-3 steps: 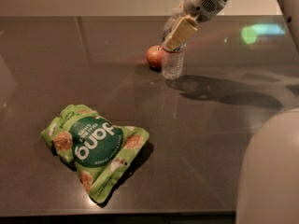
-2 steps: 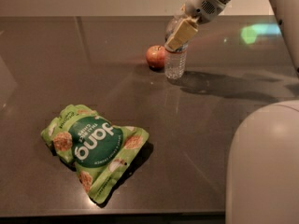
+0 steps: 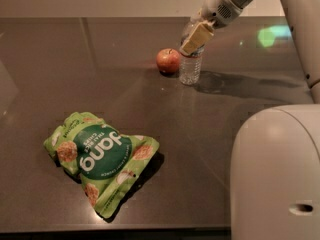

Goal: Move water bottle near apple

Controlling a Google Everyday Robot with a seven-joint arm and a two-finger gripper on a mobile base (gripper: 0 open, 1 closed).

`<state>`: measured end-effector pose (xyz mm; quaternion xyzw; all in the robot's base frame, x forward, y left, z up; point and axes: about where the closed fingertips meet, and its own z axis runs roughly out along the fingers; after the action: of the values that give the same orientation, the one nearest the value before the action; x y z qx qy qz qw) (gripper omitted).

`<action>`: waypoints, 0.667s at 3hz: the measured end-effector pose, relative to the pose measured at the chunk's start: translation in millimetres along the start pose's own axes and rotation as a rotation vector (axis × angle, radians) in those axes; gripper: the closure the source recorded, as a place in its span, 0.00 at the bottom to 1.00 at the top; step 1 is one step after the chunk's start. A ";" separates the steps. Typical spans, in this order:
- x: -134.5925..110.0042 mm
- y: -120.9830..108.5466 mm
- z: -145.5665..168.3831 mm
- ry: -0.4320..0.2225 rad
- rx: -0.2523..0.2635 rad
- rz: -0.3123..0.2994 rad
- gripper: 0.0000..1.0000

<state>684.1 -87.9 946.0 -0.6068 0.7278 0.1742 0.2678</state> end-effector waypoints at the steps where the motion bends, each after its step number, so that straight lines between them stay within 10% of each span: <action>1: 3.2 -5.5 0.6 -0.004 0.004 0.011 0.51; 2: 4.9 -8.5 -2.6 -0.010 0.008 0.018 0.28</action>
Offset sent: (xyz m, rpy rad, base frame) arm 0.0049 -0.0280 0.0154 0.0035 0.0309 -0.0145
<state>691.4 -95.0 945.7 -0.5983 0.7326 0.1768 0.2721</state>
